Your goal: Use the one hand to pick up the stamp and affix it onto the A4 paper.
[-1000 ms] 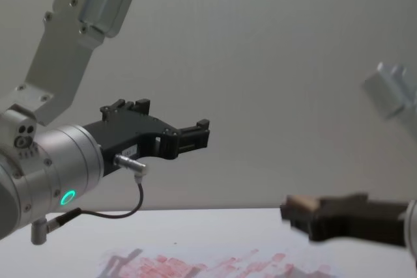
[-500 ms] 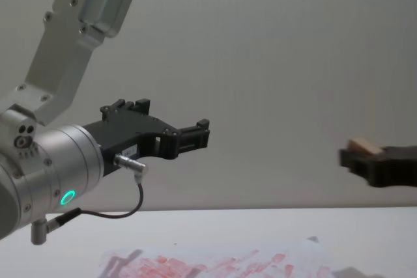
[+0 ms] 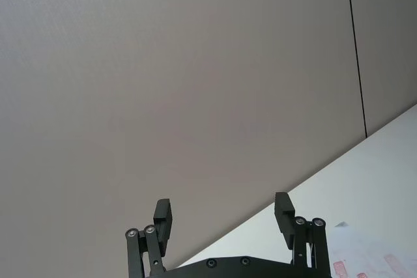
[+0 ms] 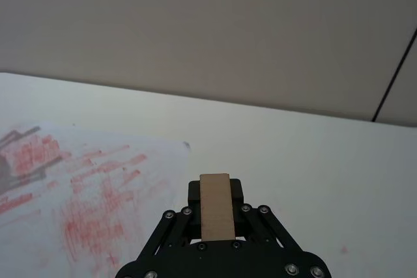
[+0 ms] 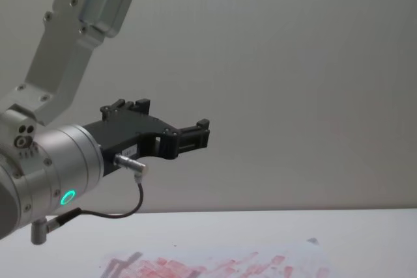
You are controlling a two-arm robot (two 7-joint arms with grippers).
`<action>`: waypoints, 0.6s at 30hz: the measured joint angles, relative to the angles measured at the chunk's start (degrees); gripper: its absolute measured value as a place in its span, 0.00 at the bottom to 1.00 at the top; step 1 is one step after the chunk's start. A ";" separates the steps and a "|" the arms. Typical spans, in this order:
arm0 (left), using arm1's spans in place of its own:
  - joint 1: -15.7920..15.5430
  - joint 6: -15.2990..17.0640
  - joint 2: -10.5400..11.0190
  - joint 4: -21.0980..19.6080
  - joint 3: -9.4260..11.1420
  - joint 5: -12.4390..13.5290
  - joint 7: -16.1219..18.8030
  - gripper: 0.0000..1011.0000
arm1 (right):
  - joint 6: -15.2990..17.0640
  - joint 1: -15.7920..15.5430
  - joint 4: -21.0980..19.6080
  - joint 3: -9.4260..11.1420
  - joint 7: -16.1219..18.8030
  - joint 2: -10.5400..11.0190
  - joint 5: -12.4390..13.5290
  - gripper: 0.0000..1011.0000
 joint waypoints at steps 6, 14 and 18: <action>0.00 0.00 0.00 0.00 0.00 0.00 0.00 0.99 | 1.33 -2.92 -1.26 1.20 -1.06 2.07 1.14 0.22; 0.00 0.00 0.00 0.00 0.00 0.00 0.00 0.99 | 2.87 -4.35 -1.22 1.74 -1.17 3.49 0.99 0.22; 0.00 0.00 0.00 0.00 0.00 0.00 0.00 0.99 | 3.49 -4.47 -0.76 1.74 -0.81 3.72 0.44 0.22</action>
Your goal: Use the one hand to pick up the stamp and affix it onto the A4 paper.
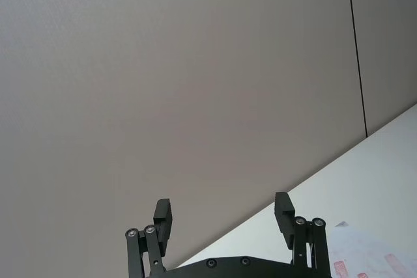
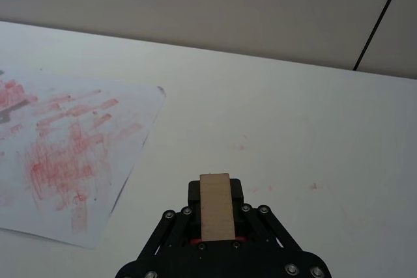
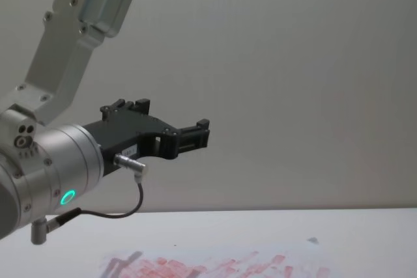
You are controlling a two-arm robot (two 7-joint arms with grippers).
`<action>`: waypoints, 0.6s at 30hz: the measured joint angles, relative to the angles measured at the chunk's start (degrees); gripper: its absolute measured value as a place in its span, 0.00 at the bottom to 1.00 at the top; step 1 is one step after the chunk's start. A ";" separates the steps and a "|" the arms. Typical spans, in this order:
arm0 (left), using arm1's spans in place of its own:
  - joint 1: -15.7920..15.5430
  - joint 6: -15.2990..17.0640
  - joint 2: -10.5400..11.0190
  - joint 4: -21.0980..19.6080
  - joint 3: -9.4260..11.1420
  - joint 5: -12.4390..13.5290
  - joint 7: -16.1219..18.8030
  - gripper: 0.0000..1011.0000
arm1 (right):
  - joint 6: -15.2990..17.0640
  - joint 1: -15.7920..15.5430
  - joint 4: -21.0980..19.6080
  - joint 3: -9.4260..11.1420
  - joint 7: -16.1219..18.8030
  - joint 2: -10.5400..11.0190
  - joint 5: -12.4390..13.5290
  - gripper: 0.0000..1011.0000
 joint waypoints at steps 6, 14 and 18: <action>0.00 0.00 0.00 0.00 0.00 0.00 0.00 0.99 | 0.85 -0.08 0.59 -0.16 0.41 0.13 -0.70 0.22; 0.00 0.00 0.00 0.00 0.00 0.00 0.00 0.99 | 2.17 -0.09 1.25 -0.38 0.86 0.21 -1.54 0.22; 0.00 0.00 0.00 0.00 0.00 0.00 0.00 0.99 | 2.67 -0.04 1.45 -0.41 0.90 0.23 -1.85 0.22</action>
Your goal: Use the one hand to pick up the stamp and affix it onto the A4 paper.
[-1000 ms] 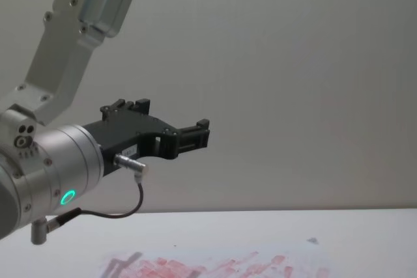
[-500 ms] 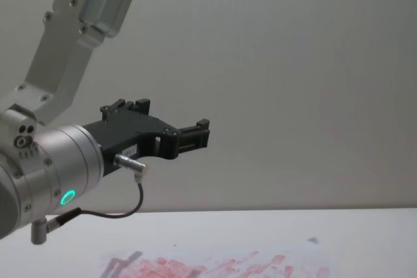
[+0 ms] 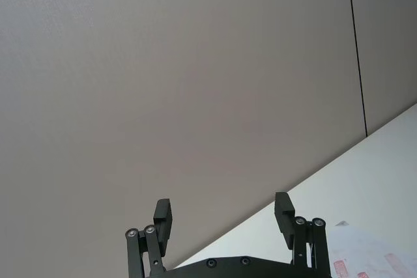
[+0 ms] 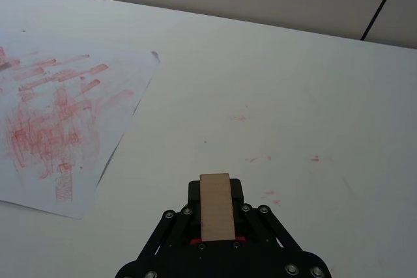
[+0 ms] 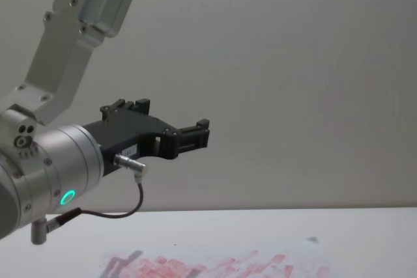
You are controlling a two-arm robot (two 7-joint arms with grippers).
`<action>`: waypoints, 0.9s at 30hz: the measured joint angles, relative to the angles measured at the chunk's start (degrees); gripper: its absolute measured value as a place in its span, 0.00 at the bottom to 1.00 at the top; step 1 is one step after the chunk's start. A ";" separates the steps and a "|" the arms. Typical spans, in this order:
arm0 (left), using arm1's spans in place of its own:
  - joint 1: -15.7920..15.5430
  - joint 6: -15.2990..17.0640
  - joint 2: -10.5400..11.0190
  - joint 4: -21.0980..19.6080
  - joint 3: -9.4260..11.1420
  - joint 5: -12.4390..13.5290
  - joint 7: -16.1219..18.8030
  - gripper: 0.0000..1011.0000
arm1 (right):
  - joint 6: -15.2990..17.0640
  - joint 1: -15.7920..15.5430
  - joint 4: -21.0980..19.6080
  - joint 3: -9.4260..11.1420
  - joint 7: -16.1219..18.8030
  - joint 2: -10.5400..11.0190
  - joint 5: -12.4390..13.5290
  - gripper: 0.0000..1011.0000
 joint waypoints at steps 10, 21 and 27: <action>0.00 0.00 0.00 0.00 0.00 0.00 0.00 0.99 | 0.83 0.17 0.37 -0.06 0.00 -0.01 -0.69 0.37; 0.00 0.00 0.00 0.00 0.00 0.00 0.00 0.99 | 1.20 0.24 0.51 -0.06 -0.03 -0.02 -0.96 0.70; 0.00 0.00 0.00 0.00 0.00 0.00 0.00 0.99 | 1.28 0.27 0.54 -0.06 -0.04 -0.02 -1.03 0.88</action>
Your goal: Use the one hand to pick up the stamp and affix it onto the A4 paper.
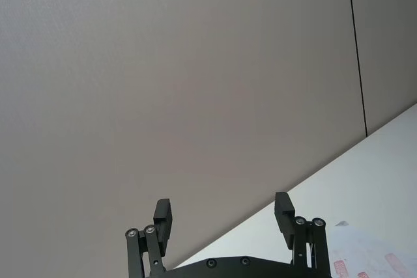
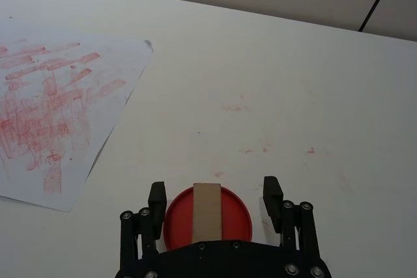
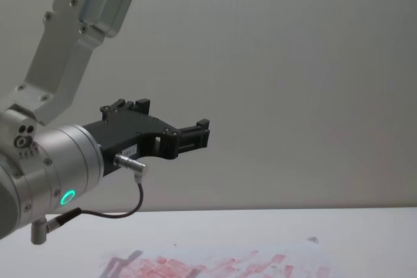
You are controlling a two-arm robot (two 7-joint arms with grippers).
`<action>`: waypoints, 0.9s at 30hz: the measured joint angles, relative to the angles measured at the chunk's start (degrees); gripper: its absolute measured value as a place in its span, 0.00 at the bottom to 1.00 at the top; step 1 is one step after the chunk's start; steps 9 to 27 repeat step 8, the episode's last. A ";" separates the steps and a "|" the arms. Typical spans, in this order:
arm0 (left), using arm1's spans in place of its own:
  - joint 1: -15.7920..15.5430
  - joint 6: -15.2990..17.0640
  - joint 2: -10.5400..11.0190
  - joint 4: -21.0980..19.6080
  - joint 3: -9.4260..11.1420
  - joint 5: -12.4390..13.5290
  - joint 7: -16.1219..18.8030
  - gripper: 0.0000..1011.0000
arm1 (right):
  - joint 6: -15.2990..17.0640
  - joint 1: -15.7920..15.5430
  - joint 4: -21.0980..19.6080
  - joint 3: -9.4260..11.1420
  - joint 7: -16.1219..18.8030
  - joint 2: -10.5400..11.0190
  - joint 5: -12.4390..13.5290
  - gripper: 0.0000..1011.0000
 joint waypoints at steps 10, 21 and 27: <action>0.00 0.00 0.00 0.00 0.00 0.00 0.00 0.99 | 0.05 0.03 0.05 0.00 0.00 0.00 -0.06 0.99; 0.00 0.00 0.00 0.00 0.00 0.00 0.00 0.99 | 0.05 0.03 0.05 0.00 0.00 0.00 -0.06 0.99; 0.00 0.00 0.00 0.00 0.00 0.00 0.00 0.99 | 0.05 0.03 0.05 0.00 0.00 0.00 -0.06 0.99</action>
